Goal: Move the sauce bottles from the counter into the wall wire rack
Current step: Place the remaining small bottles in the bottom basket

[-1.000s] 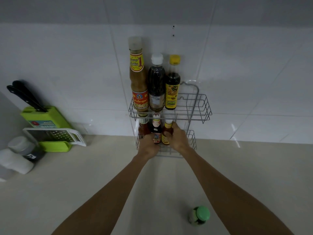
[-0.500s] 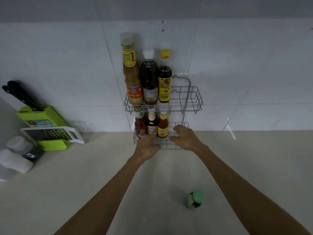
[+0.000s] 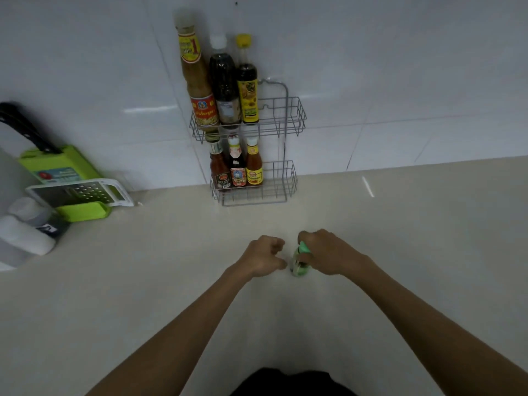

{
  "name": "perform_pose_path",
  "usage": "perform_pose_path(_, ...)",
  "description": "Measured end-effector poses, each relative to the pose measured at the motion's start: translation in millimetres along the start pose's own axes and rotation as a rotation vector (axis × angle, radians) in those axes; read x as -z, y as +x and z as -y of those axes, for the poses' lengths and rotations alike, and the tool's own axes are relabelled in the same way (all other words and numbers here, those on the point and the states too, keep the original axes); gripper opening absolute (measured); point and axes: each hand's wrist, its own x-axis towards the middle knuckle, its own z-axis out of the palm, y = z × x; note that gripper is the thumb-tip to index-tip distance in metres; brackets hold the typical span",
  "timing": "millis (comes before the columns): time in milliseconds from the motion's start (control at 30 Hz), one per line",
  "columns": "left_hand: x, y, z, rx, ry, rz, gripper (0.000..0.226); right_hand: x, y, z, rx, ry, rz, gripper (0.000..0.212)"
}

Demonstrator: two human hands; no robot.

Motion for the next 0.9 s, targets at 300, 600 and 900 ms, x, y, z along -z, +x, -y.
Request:
perform_pose_path(300,-15.7,-47.5,-32.4,-0.296,-0.223,-0.453,0.032,44.9,-25.1,38.5,0.213,-0.133,-0.648,0.057)
perform_pose_path(600,66.0,-98.6,-58.6,-0.243,-0.591,0.879,0.018,71.5,-45.5,61.3,0.764,0.211,-0.681,0.047)
perform_pose_path(900,54.7,-106.9,-67.7,-0.202,-0.359,0.314,0.019,62.5,-45.0,61.8,0.532,0.177,-0.731,0.038)
